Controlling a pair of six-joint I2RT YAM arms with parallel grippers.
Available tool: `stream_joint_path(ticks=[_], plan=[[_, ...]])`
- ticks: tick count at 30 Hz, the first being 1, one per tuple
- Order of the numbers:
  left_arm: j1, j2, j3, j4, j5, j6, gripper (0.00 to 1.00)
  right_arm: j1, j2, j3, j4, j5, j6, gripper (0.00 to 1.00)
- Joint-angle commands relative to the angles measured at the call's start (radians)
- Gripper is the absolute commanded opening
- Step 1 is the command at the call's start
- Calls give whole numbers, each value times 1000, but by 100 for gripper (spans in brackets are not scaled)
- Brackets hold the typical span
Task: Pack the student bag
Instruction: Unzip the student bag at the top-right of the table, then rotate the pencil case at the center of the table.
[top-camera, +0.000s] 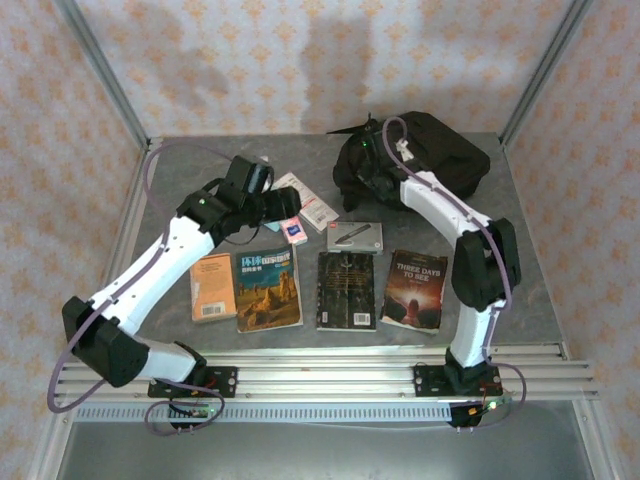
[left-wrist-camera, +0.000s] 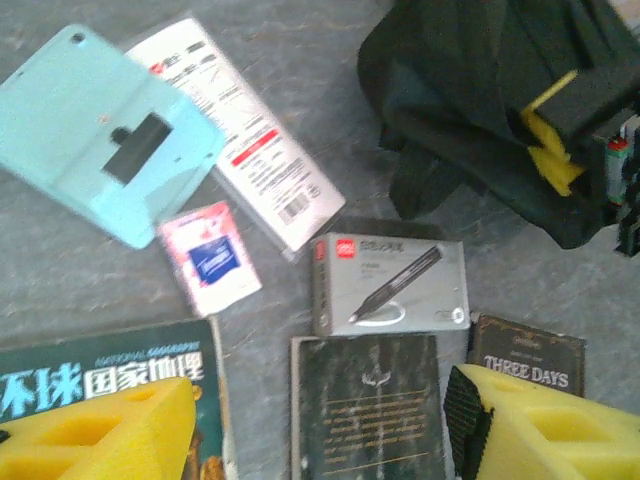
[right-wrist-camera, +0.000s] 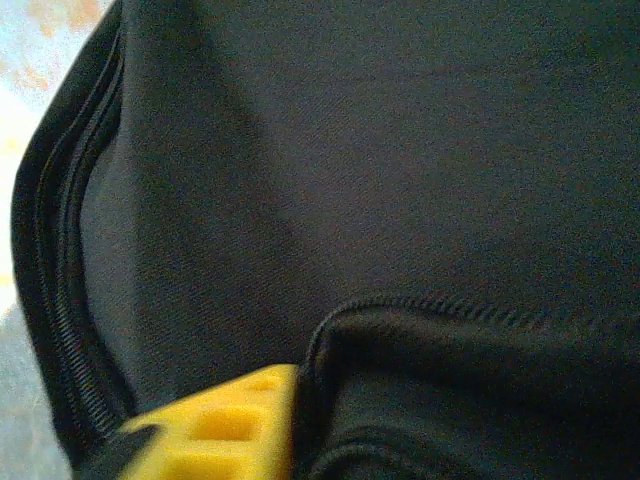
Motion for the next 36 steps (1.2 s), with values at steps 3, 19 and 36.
stream_joint_path(ticks=[3, 19, 36], plan=[[3, -122, -128, -30, -117, -132, 68, -2, -25, 62, -110, -4, -236, 95], [225, -114, -316, -106, -149, -143, 69, 140, -100, 6, -265, 1, -624, 99], [37, 34, -215, 78, 76, -86, 62, 76, -126, -243, -220, -14, -418, 92]])
